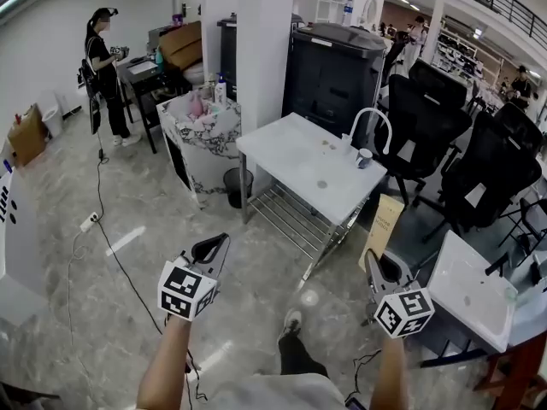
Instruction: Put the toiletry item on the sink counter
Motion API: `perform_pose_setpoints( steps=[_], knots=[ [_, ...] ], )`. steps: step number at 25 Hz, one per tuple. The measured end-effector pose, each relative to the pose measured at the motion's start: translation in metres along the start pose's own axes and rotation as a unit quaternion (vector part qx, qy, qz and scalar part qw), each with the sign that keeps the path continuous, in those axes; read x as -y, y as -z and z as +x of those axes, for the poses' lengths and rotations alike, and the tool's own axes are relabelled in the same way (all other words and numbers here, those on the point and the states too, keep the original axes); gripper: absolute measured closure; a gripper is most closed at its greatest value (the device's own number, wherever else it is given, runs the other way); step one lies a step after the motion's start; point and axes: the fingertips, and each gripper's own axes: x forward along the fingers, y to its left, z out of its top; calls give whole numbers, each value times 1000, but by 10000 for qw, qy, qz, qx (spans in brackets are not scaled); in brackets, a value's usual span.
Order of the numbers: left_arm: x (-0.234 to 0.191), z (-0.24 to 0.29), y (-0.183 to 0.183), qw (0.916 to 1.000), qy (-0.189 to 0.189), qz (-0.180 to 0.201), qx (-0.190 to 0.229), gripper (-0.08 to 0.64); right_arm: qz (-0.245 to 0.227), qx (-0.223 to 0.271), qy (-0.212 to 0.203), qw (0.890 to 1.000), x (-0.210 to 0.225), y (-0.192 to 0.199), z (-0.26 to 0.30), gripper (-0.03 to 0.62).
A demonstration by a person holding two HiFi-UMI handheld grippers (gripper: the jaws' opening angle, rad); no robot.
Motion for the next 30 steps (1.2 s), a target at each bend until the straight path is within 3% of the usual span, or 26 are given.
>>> perform_pose_setpoints(
  steps=[9, 16, 23, 30],
  knots=[
    [-42, 89, 4, 9988, -87, 318, -365, 549, 221, -50, -201, 9995, 56, 15, 103, 565],
    [-82, 198, -28, 9981, -215, 392, -415, 549, 171, -205, -503, 9984, 131, 15, 209, 565],
    [-111, 287, -46, 9975, -408, 342, -457, 549, 97, -254, -858, 9959, 188, 12, 296, 565],
    [-123, 339, -43, 9972, -399, 194, -604, 549, 128, -408, -967, 9944, 222, 24, 339, 565]
  ],
)
